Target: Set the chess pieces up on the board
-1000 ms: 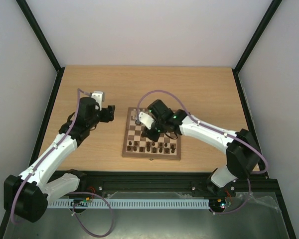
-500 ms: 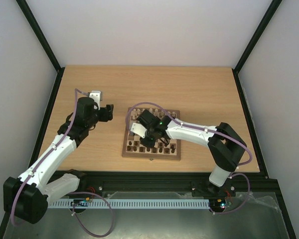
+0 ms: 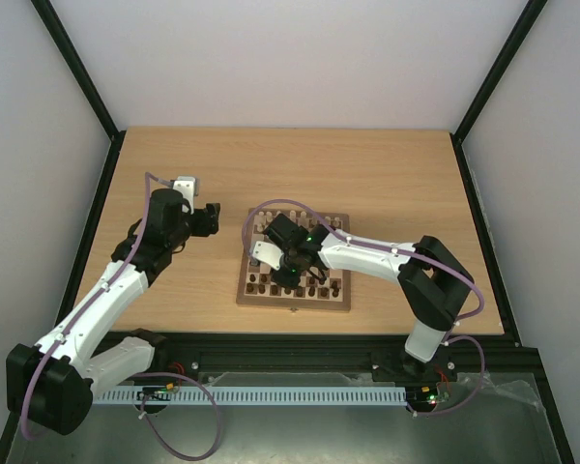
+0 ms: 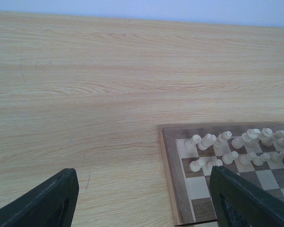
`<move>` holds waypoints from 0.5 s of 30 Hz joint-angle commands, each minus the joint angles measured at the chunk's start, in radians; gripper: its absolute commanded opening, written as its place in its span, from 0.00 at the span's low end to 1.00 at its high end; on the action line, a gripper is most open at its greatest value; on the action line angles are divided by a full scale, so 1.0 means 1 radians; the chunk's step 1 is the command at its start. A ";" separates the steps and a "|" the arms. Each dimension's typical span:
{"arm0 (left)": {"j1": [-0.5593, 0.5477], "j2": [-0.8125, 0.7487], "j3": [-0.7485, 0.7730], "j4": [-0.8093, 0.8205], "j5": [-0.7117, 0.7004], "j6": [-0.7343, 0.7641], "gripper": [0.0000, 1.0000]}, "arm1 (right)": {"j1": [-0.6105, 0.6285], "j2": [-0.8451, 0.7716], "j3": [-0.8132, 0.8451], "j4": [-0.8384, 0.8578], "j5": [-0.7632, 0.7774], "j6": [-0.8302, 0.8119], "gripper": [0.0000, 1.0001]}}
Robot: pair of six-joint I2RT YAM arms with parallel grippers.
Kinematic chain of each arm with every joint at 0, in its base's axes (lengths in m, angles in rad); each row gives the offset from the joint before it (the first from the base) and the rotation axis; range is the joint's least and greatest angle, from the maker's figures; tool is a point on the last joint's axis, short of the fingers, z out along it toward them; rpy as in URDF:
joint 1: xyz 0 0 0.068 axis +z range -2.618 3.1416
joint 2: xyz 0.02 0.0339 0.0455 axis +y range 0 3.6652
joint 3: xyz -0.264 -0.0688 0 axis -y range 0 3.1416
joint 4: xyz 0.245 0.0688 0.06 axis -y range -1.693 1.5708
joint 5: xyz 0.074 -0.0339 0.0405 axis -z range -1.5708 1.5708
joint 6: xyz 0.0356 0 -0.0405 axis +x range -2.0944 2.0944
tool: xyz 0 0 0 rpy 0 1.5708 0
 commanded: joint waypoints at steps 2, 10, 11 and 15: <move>0.006 -0.006 -0.011 0.003 -0.008 0.000 0.79 | 0.007 0.020 0.022 -0.047 -0.008 -0.005 0.14; 0.006 -0.001 -0.011 0.002 -0.008 0.002 0.79 | 0.007 -0.008 0.031 -0.041 -0.017 0.014 0.27; 0.005 -0.001 -0.011 0.002 -0.007 0.002 0.79 | 0.008 -0.015 0.035 -0.043 -0.019 0.015 0.27; 0.005 0.000 -0.010 0.002 -0.008 0.004 0.79 | 0.003 -0.056 0.055 -0.053 -0.039 0.018 0.28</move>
